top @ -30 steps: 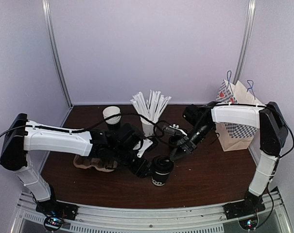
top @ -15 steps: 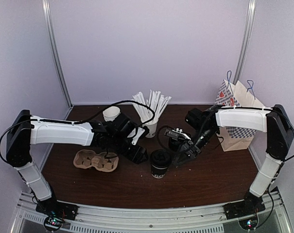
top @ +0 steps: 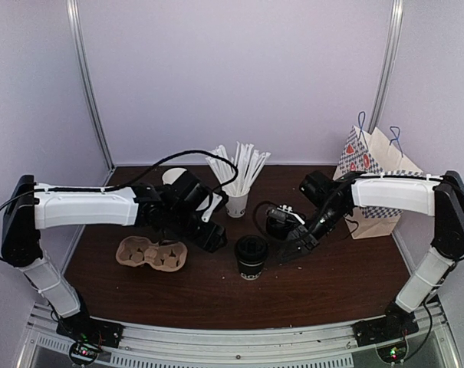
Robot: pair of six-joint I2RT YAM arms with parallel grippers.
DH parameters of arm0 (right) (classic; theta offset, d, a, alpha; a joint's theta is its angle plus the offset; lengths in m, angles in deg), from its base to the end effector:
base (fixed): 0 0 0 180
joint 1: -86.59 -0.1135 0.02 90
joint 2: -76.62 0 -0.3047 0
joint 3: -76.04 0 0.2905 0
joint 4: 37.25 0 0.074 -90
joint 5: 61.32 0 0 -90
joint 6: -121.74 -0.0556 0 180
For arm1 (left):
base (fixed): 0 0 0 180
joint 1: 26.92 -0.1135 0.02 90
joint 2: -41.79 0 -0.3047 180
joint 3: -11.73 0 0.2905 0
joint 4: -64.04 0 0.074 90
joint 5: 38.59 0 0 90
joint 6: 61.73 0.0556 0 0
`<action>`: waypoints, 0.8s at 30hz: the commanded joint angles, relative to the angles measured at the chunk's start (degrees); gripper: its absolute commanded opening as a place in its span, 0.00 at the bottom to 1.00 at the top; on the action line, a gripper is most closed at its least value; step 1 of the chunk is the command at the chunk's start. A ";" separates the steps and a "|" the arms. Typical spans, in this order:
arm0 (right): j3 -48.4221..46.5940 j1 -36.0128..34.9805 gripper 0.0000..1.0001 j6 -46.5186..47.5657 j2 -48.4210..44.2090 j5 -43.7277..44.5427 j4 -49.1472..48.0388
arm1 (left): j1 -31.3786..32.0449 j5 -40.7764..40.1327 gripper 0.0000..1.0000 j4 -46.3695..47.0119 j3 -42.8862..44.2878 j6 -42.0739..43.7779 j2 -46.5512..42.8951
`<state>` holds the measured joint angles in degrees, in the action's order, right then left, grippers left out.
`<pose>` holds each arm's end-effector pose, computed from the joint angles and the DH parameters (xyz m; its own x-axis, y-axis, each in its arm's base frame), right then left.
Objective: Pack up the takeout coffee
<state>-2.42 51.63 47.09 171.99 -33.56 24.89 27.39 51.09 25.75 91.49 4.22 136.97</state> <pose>0.2549 0.2383 0.2343 -0.6688 -0.6181 -0.4132 -0.6032 0.1263 0.7875 0.2361 -0.3282 0.2353 -0.7596 0.3590 -0.5423 0.5483 0.8020 -0.2371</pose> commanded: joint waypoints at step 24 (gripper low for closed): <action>-0.34 0.86 0.48 -18.72 8.37 -1.48 -14.44 | -0.09 17.40 0.57 16.83 -0.80 -9.14 6.78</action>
<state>-1.11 52.33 30.13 178.20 -34.21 11.88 27.41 67.42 41.53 91.88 -2.93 142.76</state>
